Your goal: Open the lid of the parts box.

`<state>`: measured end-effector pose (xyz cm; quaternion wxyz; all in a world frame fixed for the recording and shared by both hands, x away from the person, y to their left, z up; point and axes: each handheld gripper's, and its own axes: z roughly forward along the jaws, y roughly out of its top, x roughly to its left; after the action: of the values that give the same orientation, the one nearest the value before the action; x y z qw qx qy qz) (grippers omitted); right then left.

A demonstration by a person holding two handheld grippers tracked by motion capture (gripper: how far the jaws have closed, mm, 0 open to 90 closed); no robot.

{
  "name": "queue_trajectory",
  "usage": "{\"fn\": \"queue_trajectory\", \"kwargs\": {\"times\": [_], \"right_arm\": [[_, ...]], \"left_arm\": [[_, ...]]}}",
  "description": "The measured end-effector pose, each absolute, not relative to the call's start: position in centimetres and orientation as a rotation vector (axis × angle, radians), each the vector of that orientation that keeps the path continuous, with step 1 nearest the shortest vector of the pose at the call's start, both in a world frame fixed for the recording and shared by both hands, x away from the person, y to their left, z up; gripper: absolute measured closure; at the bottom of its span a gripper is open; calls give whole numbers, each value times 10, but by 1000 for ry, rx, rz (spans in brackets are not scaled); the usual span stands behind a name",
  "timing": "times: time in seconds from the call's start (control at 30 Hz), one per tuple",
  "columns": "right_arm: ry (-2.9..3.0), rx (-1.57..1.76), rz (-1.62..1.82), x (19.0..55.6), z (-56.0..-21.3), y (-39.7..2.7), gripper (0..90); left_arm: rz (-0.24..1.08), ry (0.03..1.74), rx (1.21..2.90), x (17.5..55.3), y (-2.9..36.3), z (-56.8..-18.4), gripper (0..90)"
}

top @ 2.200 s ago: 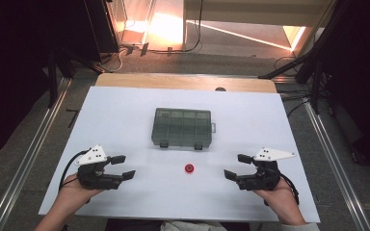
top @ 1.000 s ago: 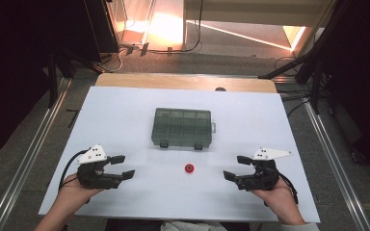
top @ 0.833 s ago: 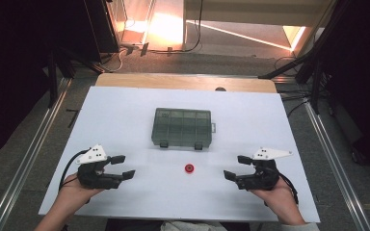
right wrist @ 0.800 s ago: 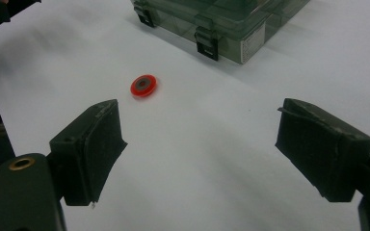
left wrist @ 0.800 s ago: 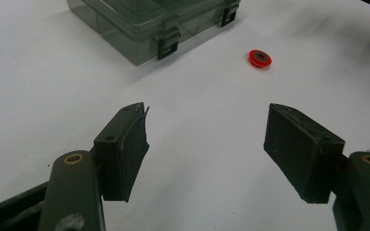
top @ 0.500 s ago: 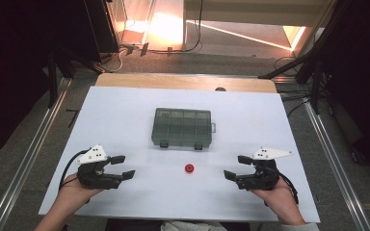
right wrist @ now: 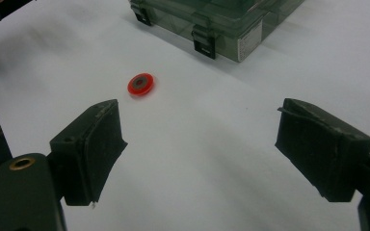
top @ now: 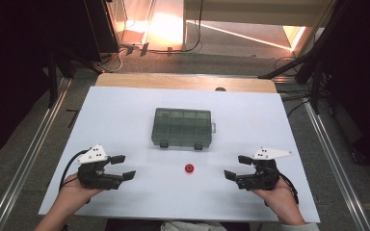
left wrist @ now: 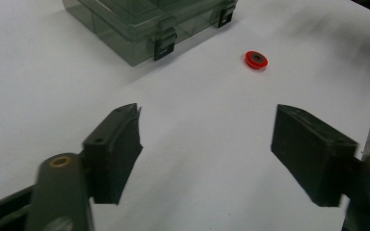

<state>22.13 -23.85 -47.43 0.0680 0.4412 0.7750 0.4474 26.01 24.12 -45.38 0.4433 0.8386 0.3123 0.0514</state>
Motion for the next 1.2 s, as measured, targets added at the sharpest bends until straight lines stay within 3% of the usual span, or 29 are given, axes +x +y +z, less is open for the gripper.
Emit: {"fn": "queue_trajectory", "kwargs": {"times": [1.2], "right_arm": [[2294,1330,1342,229,-472,-236,169]], "left_arm": [[174,812,2046,256,251,-451,245]]}}
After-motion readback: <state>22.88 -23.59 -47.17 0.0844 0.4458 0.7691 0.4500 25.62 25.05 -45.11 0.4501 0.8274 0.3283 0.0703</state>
